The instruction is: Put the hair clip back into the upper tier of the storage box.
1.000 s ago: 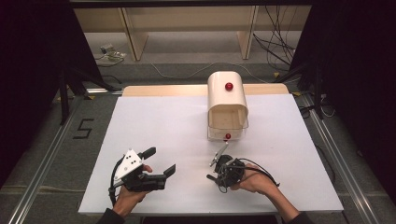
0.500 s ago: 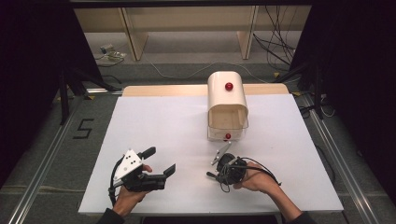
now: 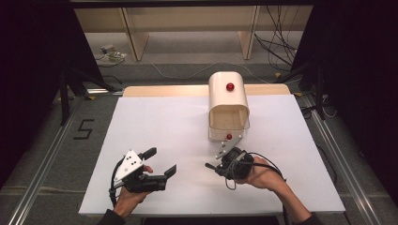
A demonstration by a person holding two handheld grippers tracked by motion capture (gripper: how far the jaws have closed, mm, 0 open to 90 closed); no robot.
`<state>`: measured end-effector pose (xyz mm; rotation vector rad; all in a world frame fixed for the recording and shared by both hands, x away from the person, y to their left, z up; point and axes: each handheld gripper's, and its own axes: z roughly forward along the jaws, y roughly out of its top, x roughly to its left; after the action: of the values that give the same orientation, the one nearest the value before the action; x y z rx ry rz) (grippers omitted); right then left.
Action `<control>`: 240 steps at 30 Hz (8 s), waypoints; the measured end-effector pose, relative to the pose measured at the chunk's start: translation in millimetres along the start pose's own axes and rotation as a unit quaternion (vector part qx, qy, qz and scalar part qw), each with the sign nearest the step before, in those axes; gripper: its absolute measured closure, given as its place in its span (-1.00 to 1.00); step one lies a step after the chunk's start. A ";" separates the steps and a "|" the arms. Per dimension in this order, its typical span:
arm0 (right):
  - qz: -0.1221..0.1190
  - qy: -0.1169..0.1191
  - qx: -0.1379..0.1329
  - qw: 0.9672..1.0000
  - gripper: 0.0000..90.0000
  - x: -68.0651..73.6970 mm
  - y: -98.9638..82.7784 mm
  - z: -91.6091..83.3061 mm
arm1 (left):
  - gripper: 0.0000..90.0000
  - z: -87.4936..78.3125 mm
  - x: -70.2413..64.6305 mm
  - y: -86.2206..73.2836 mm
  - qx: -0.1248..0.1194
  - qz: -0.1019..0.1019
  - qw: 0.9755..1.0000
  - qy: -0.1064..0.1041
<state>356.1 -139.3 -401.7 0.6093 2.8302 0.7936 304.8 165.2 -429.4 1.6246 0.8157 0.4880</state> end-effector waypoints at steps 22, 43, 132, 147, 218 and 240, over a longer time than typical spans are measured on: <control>-0.008 -0.014 -0.079 0.997 0.81 -8.9 27.0 -40.1 | -0.90 -0.4 2.0 0.1 -0.008 -0.007 1.000 0.012; 0.003 -0.031 -0.133 0.991 0.81 -21.1 30.3 -64.7 | -0.89 -0.4 2.5 -0.6 -0.006 -0.011 1.000 0.012; 0.147 -0.121 -0.267 0.945 -0.05 -82.4 -3.2 -81.6 | -0.89 -1.5 3.1 -1.0 -0.008 -0.011 1.000 0.012; 0.161 -0.123 -0.292 0.935 -0.28 -80.4 -11.2 -83.2 | -0.89 -1.0 3.0 -1.0 -0.007 -0.010 1.000 0.009; 0.188 -0.114 -0.329 0.918 -0.57 -32.3 -75.8 -58.5 | -0.90 2.7 3.0 -2.2 0.016 -0.014 1.000 -0.009; 0.177 -0.114 -0.327 0.921 -0.57 -22.1 -88.6 -44.1 | -0.90 3.8 2.5 -2.7 0.025 -0.012 1.000 -0.016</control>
<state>335.3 -238.2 -410.0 1.0127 2.0678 1.5173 308.4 164.6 -433.1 1.6618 0.8291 0.4272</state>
